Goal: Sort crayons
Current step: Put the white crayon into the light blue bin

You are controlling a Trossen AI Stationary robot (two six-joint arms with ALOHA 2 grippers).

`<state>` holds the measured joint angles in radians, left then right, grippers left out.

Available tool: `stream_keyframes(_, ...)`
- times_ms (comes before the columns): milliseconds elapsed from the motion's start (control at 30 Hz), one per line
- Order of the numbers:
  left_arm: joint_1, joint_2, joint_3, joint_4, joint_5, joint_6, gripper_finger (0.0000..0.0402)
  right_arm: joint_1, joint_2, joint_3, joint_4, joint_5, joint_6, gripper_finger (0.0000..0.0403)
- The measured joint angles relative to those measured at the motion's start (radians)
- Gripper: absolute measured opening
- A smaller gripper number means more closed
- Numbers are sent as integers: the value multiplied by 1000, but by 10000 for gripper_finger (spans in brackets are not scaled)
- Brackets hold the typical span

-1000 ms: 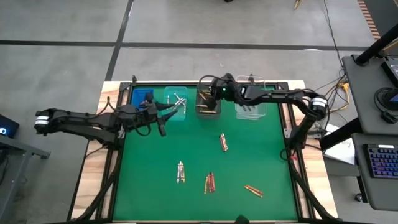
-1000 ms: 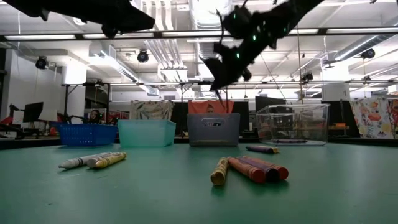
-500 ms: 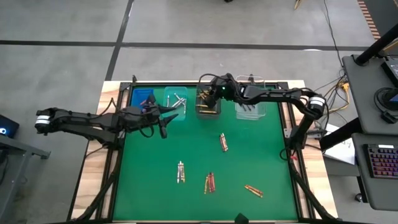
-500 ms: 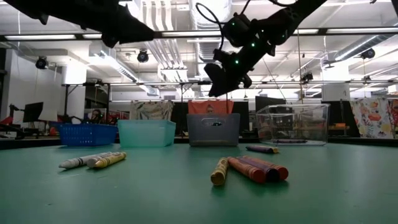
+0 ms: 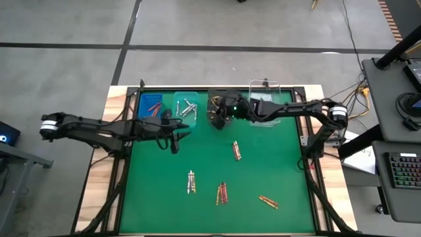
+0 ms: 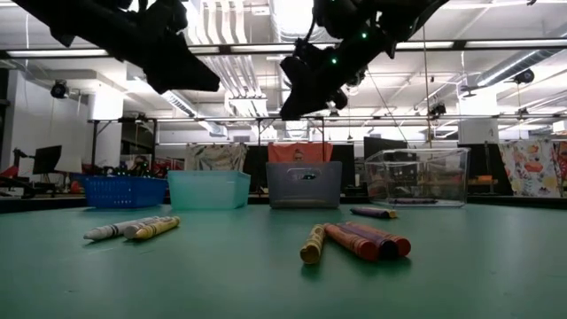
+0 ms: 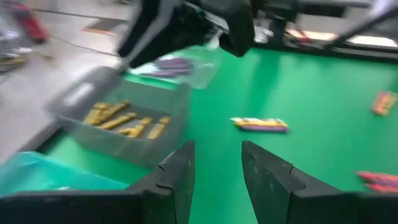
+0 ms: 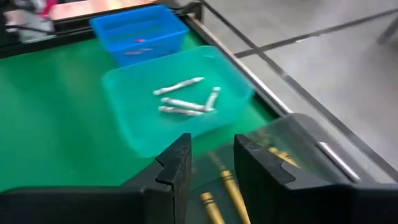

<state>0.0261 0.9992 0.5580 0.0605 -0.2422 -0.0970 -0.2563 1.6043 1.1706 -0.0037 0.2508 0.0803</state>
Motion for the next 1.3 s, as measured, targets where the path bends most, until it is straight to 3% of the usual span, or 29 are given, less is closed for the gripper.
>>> stream_keyframes(167, 0, 34, 3, -25, 154, -6, 114, 64, -10, 3, -38, 0, -2, 104)
stream_keyframes(267, -1, 41, 3, -75, 197, -65, 114, 90, -22, 29, -127, 0, 12, 102)
stream_keyframes(433, -1, 41, 3, -180, 203, -211, 114, 127, -28, 84, -321, 0, 65, 102)
stream_keyframes(600, -1, 41, 3, -213, 204, -287, 114, 161, -28, 112, -495, -46, 217, 100)
stream_keyframes(800, -1, 41, 3, -196, 202, -284, 114, 197, -28, 112, -646, -151, 400, 100)
stream_keyframes(1033, -1, 41, 3, -132, 199, -216, 114, 233, -26, 109, -820, -182, 566, 100)
stream_keyframes(1300, 2, 40, 4, -40, 194, -116, 114, 271, -5, 94, -875, -182, 734, 100)
